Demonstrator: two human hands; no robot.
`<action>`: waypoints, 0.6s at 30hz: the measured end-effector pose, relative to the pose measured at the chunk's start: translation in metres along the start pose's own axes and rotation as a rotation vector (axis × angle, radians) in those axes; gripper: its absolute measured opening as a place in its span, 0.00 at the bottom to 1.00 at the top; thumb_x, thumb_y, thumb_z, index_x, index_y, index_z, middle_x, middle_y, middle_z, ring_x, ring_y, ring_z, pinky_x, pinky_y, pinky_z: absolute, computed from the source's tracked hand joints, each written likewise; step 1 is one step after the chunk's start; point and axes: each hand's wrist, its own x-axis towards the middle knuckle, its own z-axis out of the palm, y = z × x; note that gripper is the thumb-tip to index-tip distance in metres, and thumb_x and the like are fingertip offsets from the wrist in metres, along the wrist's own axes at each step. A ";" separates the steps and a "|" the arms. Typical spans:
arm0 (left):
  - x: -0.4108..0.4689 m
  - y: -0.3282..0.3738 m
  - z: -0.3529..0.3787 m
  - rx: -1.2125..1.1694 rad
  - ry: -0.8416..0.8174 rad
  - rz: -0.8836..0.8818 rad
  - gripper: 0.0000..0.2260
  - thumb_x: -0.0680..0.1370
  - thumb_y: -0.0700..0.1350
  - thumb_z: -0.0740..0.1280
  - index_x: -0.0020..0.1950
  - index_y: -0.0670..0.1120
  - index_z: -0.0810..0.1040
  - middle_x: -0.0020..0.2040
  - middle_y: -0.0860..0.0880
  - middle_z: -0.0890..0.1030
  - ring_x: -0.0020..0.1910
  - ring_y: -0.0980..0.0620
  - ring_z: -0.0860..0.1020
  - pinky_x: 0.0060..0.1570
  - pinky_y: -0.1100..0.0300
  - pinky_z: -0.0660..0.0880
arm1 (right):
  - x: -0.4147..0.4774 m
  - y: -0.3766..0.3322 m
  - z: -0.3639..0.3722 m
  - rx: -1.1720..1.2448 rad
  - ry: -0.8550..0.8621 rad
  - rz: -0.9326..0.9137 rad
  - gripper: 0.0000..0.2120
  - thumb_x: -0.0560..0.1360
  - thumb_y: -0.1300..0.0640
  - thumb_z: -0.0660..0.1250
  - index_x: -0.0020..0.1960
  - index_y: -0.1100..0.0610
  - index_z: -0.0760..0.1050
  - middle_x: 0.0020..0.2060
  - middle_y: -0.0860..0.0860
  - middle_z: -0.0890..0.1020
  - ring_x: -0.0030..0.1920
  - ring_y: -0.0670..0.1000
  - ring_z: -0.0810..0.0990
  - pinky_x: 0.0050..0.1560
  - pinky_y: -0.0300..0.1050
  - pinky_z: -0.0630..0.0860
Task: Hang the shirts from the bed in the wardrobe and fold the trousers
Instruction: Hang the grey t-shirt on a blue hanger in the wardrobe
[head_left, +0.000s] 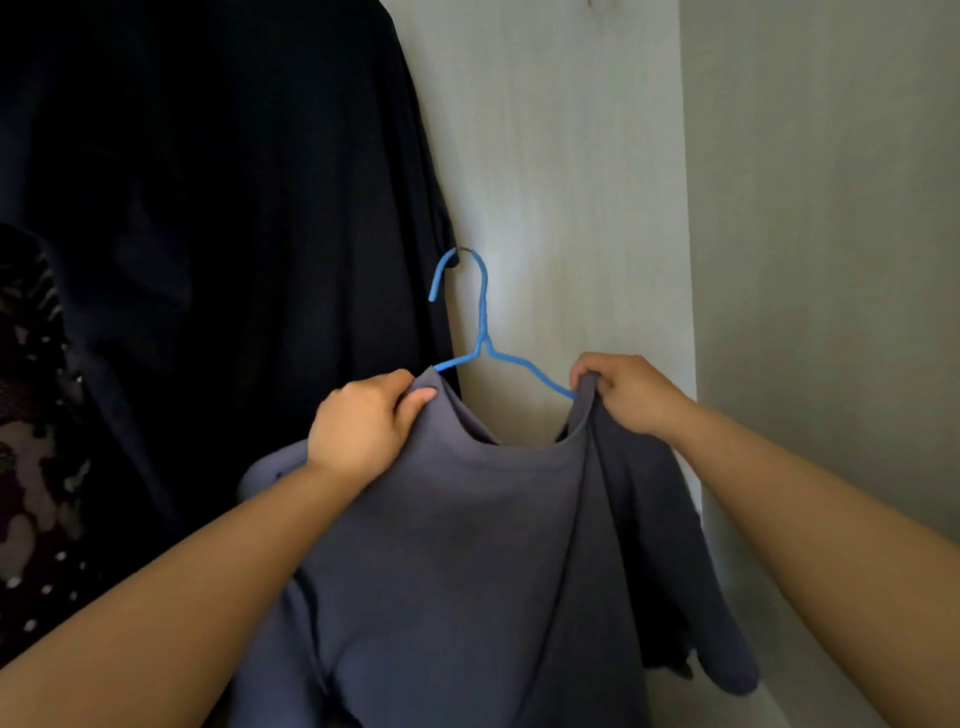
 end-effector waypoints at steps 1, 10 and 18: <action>0.002 0.007 0.002 -0.016 -0.005 -0.036 0.16 0.79 0.58 0.58 0.39 0.48 0.73 0.35 0.51 0.78 0.35 0.46 0.76 0.33 0.57 0.64 | 0.002 -0.008 0.004 0.048 0.032 0.017 0.19 0.72 0.73 0.52 0.40 0.53 0.75 0.43 0.53 0.80 0.44 0.50 0.76 0.42 0.33 0.69; 0.007 0.025 0.010 -0.397 -0.184 -0.256 0.12 0.80 0.56 0.58 0.48 0.57 0.81 0.43 0.59 0.80 0.45 0.55 0.77 0.40 0.59 0.72 | 0.012 -0.043 0.001 0.410 0.062 0.235 0.15 0.72 0.72 0.54 0.37 0.55 0.70 0.41 0.56 0.74 0.45 0.53 0.71 0.48 0.44 0.66; 0.017 0.031 0.004 -0.465 -0.238 -0.261 0.12 0.80 0.56 0.58 0.41 0.62 0.77 0.38 0.59 0.80 0.43 0.55 0.78 0.42 0.56 0.76 | 0.012 -0.042 -0.017 0.123 -0.114 0.151 0.09 0.76 0.51 0.66 0.41 0.56 0.78 0.31 0.49 0.74 0.33 0.46 0.70 0.37 0.39 0.67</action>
